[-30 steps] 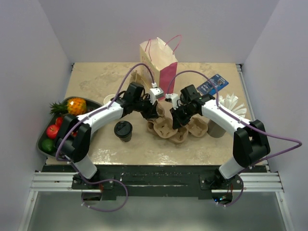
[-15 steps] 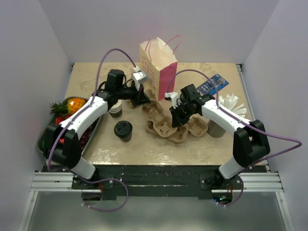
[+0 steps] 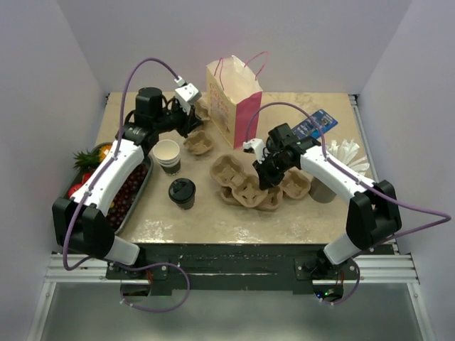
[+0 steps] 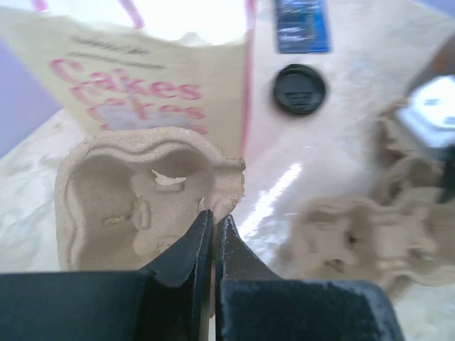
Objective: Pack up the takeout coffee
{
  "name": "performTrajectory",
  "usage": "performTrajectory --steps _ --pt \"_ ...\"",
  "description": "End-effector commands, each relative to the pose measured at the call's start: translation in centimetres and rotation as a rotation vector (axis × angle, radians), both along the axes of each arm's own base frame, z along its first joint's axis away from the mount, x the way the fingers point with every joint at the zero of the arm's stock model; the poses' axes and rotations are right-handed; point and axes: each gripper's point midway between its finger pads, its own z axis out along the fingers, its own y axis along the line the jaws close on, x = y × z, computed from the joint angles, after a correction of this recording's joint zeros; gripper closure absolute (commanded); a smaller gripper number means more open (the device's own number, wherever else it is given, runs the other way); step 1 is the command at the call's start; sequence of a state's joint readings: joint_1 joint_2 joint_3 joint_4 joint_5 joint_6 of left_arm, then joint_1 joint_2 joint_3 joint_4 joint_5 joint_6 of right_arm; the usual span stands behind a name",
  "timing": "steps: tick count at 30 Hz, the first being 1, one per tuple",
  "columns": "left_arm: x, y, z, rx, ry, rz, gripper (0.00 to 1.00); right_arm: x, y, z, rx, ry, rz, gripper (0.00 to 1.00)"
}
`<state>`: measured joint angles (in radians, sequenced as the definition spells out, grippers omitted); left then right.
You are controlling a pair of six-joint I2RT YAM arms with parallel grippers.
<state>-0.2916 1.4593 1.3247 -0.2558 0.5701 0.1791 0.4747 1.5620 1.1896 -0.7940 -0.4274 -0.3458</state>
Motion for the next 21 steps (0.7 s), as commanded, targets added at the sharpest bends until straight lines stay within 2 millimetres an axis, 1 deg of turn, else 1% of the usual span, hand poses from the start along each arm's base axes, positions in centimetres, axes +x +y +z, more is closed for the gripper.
performTrajectory --steps 1,2,3,4,5,6,7,8,10,11,12,14,15,17,18,20,21 --pt "3.9 3.8 -0.6 0.136 -0.058 0.206 1.00 -0.1 -1.6 3.3 -0.044 -0.119 0.148 0.84" --pt "4.3 4.0 -0.7 0.136 -0.048 0.222 1.00 0.1 -2.1 3.3 -0.073 -0.134 0.177 0.76" --pt "4.6 4.2 -1.1 0.139 -0.036 0.235 1.00 0.3 -2.1 3.1 -0.088 -0.129 0.191 0.70" --pt "4.8 4.1 -2.2 0.148 -0.003 0.236 1.00 1.0 -2.0 3.9 -0.091 -0.150 0.198 0.59" --pt "4.9 3.9 -2.1 0.133 0.012 0.238 0.83 1.3 -1.7 4.3 -0.084 -0.152 0.192 0.55" --pt "5.0 3.7 -2.5 0.128 0.028 0.234 0.72 1.7 -1.2 4.9 -0.060 -0.157 0.188 0.52" --pt "4.9 3.6 -2.3 0.116 0.031 0.236 0.64 2.5 -0.4 6.3 -0.028 -0.191 0.183 0.48" --pt "4.7 3.5 -2.5 0.103 0.043 0.240 0.53 2.9 0.2 7.3 0.005 -0.207 0.166 0.48" --pt "4.3 3.4 -1.8 0.087 0.030 0.233 0.47 3.4 1.9 9.2 0.070 -0.234 0.165 0.49" --pt "4.1 3.5 -1.6 0.078 0.033 0.238 0.44 3.5 2.5 9.5 0.084 -0.233 0.160 0.50" --pt "3.9 3.7 -0.8 0.066 0.020 0.243 0.43 3.3 3.4 9.7 0.080 -0.242 0.171 0.51" --pt "3.5 4.1 -0.4 0.053 0.022 0.266 0.39 3.7 4.6 9.3 0.075 -0.239 0.139 0.53" --pt "3.2 4.5 0.3 0.046 0.010 0.275 0.38 3.2 5.6 9.1 0.078 -0.227 0.152 0.53" --pt "2.8 4.9 0.1 0.048 0.018 0.291 0.37 2.6 7.2 8.3 0.084 -0.200 0.159 0.53" --pt "2.4 5.2 0.4 0.051 0.012 0.297 0.36 2.5 7.6 7.9 0.077 -0.191 0.158 0.53" --pt "2.1 5.7 0.3 0.062 0.012 0.313 0.35 2.4 7.8 6.5 0.045 -0.157 0.123 0.53" --pt "1.9 6.1 0.6 0.062 0.003 0.321 0.35 2.5 7.8 5.9 0.032 -0.142 0.103 0.53"
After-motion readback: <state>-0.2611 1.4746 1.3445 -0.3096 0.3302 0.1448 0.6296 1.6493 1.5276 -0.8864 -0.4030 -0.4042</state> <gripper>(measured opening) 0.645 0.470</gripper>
